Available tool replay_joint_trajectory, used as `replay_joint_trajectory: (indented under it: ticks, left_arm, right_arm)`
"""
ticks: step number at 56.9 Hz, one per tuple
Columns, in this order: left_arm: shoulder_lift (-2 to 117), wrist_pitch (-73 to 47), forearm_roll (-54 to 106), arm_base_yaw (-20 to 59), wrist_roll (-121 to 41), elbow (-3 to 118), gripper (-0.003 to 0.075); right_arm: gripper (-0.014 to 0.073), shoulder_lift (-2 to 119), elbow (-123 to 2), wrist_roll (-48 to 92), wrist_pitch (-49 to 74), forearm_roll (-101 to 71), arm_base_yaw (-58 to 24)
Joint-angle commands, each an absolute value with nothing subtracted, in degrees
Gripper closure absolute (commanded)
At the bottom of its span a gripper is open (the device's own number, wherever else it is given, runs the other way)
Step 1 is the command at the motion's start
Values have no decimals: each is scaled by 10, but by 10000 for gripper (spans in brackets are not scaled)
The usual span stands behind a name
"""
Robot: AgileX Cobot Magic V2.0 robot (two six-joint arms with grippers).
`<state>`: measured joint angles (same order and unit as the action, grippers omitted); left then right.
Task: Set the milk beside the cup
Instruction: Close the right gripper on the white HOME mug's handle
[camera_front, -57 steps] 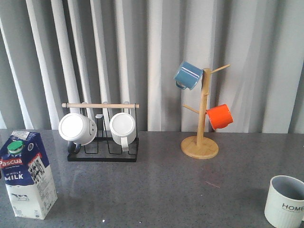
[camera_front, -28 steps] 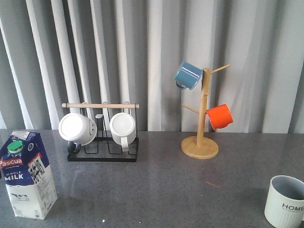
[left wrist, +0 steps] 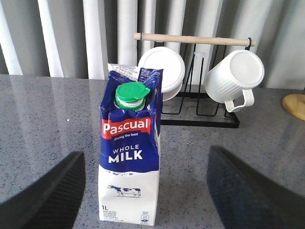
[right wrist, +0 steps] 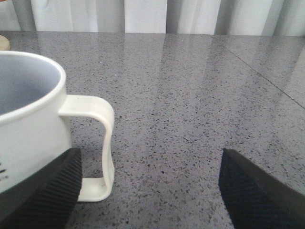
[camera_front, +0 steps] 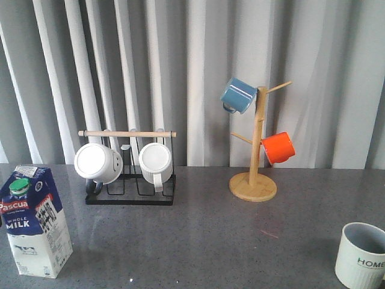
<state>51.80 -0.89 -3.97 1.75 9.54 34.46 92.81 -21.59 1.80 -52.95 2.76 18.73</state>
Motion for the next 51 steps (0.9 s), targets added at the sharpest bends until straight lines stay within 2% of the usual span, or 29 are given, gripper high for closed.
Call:
replay_joint_trajectory:
  ticks: [1,12,19,24,33,34,36,51]
  left_arm:
    - [514,37,-37,21,96,364,200]
    - [514,37,-37,21,96,364,200]
    - [514,37,-37,21,96,364,200]
    - [514,37,-37,21,96,364,200]
    - [514,37,-37,21,96,364,200]
    - [514,37,-37,21,96,364,200]
    - [514,37,-37,21,96,364,200]
    - [514,37,-37,21,96,364,200]
  right_arm:
    - [25,924,-240,18,-575,31,192]
    - [29,953,-274,15,-568,35,197]
    - [74,974,-298,11,-547,45,197]
    - [169,987,-313,8,-544,58,197]
    - [502,991,-336,-29,-545,88,196]
    - [561,991,-341,-37,-545,94,196]
    - [612,991,-345,-44,-544,107,195]
    - [599,960,-349,-63,-555,107,135]
